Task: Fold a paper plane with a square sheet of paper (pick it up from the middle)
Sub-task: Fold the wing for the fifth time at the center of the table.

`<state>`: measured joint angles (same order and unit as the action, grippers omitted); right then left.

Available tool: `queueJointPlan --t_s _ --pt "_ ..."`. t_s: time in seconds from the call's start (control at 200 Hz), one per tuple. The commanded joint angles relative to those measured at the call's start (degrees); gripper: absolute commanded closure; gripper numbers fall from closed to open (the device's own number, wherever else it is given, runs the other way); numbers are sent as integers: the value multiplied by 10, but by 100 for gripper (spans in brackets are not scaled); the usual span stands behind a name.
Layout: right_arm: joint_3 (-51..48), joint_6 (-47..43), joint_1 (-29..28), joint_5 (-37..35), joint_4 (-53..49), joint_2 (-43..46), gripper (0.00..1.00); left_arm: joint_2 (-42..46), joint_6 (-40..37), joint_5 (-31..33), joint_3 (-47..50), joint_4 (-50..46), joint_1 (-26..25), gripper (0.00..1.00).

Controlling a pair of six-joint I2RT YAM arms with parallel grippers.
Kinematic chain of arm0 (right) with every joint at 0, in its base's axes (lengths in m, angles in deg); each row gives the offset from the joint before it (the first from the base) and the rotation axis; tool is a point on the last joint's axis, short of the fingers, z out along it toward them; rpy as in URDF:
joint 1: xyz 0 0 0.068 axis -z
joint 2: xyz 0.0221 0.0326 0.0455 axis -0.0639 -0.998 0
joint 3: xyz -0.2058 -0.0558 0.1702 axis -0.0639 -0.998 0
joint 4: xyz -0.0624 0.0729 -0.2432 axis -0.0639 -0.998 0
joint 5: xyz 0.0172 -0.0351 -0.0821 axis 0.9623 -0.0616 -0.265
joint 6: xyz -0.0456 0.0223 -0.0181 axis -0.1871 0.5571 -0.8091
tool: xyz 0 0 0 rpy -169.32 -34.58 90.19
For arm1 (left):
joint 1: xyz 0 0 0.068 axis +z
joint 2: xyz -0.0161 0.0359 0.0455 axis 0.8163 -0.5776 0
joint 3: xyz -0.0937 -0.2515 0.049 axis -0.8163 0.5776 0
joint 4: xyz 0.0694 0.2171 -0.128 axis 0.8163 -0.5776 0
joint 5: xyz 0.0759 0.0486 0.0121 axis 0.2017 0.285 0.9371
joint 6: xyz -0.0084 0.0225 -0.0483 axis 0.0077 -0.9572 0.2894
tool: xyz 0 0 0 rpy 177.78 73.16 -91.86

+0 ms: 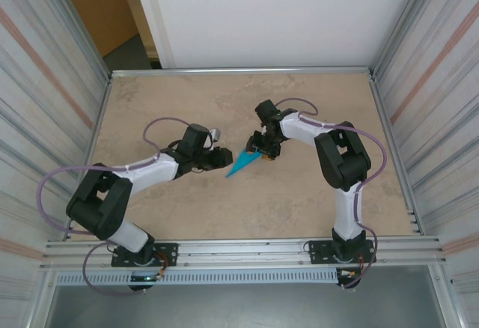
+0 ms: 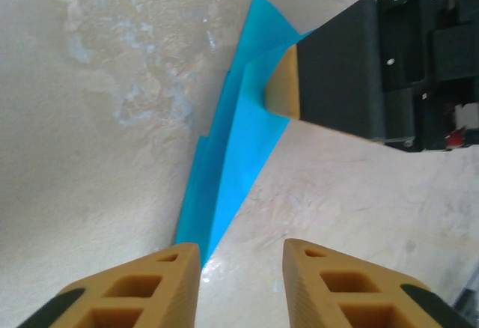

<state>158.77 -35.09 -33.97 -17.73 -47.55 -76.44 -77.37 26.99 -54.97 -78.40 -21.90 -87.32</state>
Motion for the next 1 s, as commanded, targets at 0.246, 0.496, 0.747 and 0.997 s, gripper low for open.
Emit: queueJointPlan --t_s 0.246,0.496,0.747,0.997 --pt "-52 -14 8 -31 9 -56 46 -135 40 -88 -103 22 -24 85" --pt "-60 -14 12 -30 13 -50 46 -175 38 -80 -128 4 -27 88" --pt "-63 -15 14 -27 14 -50 47 -188 39 -69 -126 0 -26 90" --pt "-63 -17 15 -26 13 -53 49 -197 42 -58 -121 0 -24 92"
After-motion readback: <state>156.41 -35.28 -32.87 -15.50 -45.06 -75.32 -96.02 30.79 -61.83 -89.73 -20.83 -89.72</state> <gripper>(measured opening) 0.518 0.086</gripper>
